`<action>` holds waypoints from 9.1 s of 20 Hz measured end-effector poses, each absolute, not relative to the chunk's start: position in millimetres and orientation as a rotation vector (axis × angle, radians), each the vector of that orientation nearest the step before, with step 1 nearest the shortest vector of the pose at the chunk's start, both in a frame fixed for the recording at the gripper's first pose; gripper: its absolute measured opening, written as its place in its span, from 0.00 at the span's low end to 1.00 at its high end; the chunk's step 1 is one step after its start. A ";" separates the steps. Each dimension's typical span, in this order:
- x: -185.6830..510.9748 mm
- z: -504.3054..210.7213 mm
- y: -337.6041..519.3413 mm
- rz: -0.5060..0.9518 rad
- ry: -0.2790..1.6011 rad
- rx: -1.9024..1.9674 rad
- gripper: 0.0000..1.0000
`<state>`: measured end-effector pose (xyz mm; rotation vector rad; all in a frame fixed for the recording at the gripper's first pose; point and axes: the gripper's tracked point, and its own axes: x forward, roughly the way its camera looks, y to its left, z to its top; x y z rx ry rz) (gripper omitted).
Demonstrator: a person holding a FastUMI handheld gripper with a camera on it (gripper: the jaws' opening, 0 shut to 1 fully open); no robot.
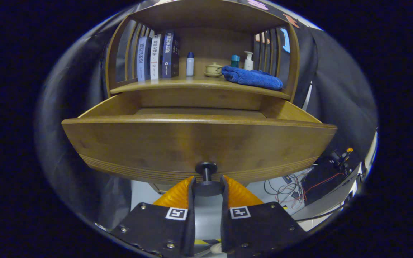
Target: Pull open the drawer, take out the items inside it, and place them on the countertop above the cabinet.
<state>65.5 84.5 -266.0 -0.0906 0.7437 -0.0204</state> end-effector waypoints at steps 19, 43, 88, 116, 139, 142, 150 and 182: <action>71.5 -174.3 76.9 0.055 0.513 -0.092 0.55; 187.4 -277.4 95.7 0.266 1.049 -0.135 0.31; 402.0 -171.3 148.1 0.176 0.615 0.032 0.29; 135.3 -51.6 114.1 0.184 0.136 -0.076 0.96; 81.1 -181.8 92.1 0.095 0.385 0.014 0.96; 80.6 -180.9 92.2 0.100 0.389 0.001 0.96; 97.7 -180.8 95.6 0.105 0.395 -0.036 0.96; 204.1 -195.9 112.0 0.119 0.436 -0.060 0.99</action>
